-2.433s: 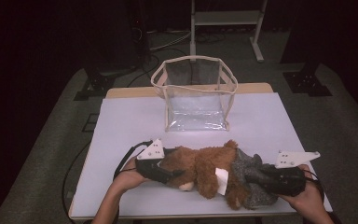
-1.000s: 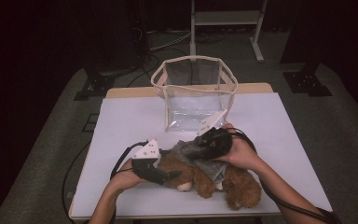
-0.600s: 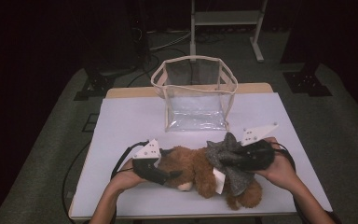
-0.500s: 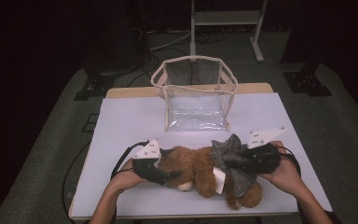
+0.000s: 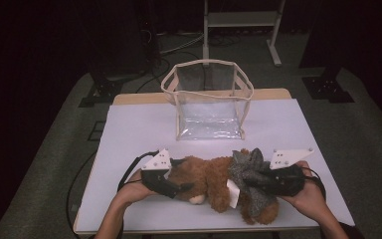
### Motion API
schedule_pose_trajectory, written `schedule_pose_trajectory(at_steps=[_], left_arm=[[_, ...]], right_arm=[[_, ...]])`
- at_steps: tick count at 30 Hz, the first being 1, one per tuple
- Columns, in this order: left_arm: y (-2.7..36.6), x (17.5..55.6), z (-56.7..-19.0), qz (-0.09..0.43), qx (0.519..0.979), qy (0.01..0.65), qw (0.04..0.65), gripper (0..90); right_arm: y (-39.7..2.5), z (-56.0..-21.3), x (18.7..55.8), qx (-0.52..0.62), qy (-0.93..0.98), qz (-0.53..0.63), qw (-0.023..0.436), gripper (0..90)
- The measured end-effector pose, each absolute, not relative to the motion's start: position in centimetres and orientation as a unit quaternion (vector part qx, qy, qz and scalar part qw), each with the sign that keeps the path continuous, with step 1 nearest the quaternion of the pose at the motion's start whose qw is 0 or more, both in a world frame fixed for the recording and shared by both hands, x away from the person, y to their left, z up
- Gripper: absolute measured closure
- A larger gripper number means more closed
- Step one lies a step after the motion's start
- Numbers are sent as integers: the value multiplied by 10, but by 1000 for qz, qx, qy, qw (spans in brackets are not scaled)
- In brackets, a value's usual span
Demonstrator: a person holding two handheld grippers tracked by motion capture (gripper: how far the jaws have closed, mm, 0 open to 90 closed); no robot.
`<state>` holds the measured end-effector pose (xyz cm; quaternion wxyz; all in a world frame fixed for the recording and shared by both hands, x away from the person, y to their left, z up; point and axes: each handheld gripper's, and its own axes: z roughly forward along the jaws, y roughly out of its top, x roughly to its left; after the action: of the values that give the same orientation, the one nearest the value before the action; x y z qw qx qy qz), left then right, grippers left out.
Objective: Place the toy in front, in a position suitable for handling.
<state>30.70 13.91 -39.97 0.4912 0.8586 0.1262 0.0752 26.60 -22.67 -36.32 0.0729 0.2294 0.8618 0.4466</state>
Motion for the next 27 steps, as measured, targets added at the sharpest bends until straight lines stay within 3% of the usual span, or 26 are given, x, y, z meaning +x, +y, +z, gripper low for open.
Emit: schedule_pose_trajectory(at_steps=[7,17,22,27], left_arm=[[128,309,-404,97,867,118,474,26],[116,322,-404,92,875,118,460,12],[120,322,-403,94,875,123,458,205],[120,324,-402,96,872,134,461,235]], right_arm=[[-231,-373,271,245,853,457,60,705],[-235,-377,277,256,847,464,46,703],[-236,-369,278,255,847,463,56,710],[-230,-354,266,230,845,480,44,717]])
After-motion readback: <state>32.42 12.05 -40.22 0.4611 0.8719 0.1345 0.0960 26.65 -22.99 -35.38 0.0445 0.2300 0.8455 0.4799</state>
